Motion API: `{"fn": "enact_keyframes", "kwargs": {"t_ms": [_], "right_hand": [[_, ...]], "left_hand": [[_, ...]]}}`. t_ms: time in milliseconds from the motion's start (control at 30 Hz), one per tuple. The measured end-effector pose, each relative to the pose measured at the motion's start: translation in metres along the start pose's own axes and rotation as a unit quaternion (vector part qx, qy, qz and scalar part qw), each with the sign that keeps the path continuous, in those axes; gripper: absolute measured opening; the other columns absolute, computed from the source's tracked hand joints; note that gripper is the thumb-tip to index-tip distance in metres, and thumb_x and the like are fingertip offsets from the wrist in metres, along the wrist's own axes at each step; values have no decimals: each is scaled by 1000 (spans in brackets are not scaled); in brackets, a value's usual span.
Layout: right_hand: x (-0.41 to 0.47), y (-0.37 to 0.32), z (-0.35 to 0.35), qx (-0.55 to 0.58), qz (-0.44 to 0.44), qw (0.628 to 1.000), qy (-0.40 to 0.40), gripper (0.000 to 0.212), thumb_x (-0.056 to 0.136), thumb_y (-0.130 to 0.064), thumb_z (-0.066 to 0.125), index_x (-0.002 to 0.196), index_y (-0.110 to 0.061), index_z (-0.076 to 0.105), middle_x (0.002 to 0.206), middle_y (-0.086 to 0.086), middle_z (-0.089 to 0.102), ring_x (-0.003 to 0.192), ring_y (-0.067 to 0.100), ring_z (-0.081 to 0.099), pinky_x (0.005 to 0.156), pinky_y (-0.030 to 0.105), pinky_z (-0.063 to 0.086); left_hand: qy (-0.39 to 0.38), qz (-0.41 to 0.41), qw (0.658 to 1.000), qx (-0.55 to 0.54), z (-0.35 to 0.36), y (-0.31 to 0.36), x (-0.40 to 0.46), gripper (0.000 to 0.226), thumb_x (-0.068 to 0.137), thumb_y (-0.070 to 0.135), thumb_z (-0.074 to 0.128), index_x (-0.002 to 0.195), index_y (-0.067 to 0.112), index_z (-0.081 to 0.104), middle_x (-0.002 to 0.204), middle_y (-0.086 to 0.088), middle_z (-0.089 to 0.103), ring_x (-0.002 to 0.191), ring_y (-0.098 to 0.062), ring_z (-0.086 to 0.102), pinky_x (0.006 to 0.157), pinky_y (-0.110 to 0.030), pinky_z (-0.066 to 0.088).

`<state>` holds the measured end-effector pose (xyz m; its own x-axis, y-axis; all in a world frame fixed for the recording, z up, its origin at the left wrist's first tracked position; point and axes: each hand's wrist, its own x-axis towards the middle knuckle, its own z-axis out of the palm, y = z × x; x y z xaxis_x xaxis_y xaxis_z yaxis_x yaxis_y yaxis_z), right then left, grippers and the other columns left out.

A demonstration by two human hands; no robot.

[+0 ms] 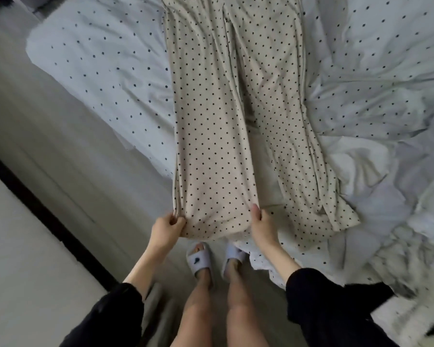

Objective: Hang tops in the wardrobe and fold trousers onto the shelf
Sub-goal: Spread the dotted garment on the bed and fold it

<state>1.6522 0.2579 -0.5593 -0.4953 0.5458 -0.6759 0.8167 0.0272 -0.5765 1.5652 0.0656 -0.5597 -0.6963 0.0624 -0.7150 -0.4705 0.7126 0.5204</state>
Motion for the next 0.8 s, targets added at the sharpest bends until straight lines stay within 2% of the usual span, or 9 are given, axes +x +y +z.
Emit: {"fn": "enact_keyframes", "kwargs": {"t_ms": [67,233,300,367,433,500,567,700,800], "right_hand": [[-12,6,-7,13,-17,1000,3,38,98,-37,44,76,-6,49,66,4,45,63,16,43,57,29,33],[-46,25,-22,-18,-17,990,-140,19,90,-26,62,98,-9,61,94,4,65,88,19,62,72,27,50],[-58,36,-26,-47,-10,985,-165,11,89,-24,62,86,-13,61,86,0,65,79,14,60,69,27,47],[-71,53,-33,-55,-15,982,-182,23,89,-25,62,69,-17,54,65,-5,52,60,9,48,57,23,37],[-82,68,-40,-56,-13,983,-176,26,90,-30,61,72,-12,54,63,0,49,56,13,46,55,24,37],[-90,86,-48,-42,-14,985,-167,29,91,-32,59,98,-4,61,91,16,64,83,27,62,73,35,50],[-99,102,-60,-43,-19,988,-146,35,92,-29,58,111,1,57,110,21,62,102,35,59,84,39,50],[-116,130,-79,-10,-41,994,-105,26,92,-19,58,104,4,57,86,10,58,76,22,53,61,27,41],[-124,143,-84,-19,-58,994,-95,25,91,-19,60,85,5,56,74,12,49,66,17,43,55,27,30]], "left_hand": [[9,3,1000,-10,-2,-11,-15,20,90,14,53,72,7,54,65,-5,54,63,-18,47,56,-29,35],[26,19,999,28,3,-45,-61,32,92,21,52,67,2,44,58,-13,50,55,-19,43,52,-30,32],[29,11,999,14,12,-55,-76,29,93,20,52,69,4,44,61,-11,49,57,-19,42,53,-29,32],[41,7,999,-4,23,-67,-93,30,94,22,52,71,5,45,64,-8,48,59,-19,41,54,-30,33],[55,3,998,-22,31,-80,-106,33,94,26,54,68,6,47,64,-5,52,59,-19,45,55,-31,35],[73,0,997,-35,38,-91,-121,33,94,27,55,66,10,49,62,-3,52,59,-19,46,54,-31,35],[97,0,994,-54,45,-104,-140,34,93,27,56,66,9,51,60,-3,51,59,-20,46,55,-32,35],[116,0,991,-71,55,-117,-167,32,94,27,55,69,8,55,61,-2,52,60,-18,47,55,-31,35],[124,-20,991,-44,57,-125,-176,31,96,24,51,76,1,56,65,-6,54,71,-27,51,61,-34,35]]}}
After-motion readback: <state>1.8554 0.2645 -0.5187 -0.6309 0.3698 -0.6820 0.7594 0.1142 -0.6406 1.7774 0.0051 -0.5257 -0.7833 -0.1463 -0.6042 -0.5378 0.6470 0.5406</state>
